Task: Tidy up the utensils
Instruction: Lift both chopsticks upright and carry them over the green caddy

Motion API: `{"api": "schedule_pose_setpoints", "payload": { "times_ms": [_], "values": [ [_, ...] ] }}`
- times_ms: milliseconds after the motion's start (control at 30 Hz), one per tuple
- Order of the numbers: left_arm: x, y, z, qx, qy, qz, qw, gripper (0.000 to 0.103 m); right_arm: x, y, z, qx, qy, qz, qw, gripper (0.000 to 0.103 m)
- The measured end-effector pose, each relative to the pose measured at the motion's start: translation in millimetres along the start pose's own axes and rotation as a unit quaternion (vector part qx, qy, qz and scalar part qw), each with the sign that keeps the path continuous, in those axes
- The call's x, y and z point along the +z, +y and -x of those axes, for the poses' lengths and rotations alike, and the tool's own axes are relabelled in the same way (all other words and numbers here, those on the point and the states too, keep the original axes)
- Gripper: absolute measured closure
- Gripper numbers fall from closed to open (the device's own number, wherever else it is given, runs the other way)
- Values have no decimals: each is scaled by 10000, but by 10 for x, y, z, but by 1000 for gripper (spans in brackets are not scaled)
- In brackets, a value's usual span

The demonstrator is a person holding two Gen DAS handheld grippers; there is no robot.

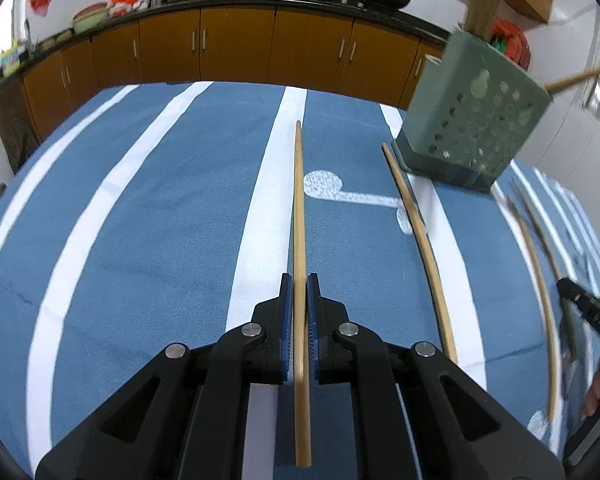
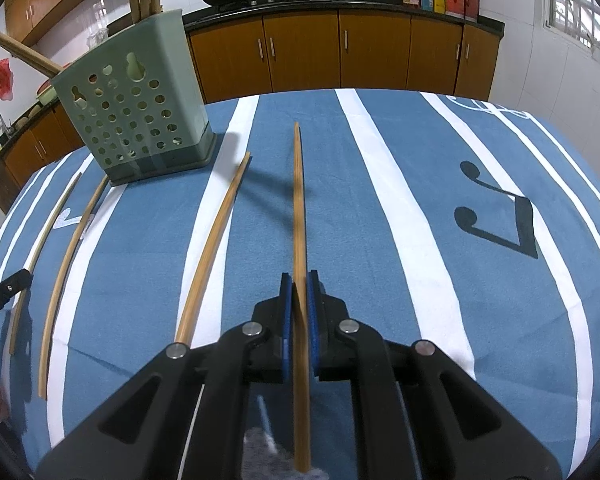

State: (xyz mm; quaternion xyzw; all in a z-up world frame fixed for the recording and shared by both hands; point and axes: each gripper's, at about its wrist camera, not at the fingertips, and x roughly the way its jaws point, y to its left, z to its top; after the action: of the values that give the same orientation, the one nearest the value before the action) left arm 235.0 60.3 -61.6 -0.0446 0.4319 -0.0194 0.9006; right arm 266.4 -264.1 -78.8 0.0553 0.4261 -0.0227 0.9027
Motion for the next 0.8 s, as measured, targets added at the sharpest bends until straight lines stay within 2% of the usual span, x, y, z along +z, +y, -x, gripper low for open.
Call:
{"api": "schedule_pose_setpoints", "payload": {
  "times_ms": [333,433,800],
  "values": [
    [-77,-37,60,35,40,-179,9998,96,-25,-19,50,55,33,4,10000,95],
    [-61,-24,97,-40,89,-148,9998,96,0,-62,164,111,-96,-77,9999,95],
    [221,19,688,-170,-701,-129,9973,96,275,-113,776,183,-949,-107,9953,95]
  ]
}}
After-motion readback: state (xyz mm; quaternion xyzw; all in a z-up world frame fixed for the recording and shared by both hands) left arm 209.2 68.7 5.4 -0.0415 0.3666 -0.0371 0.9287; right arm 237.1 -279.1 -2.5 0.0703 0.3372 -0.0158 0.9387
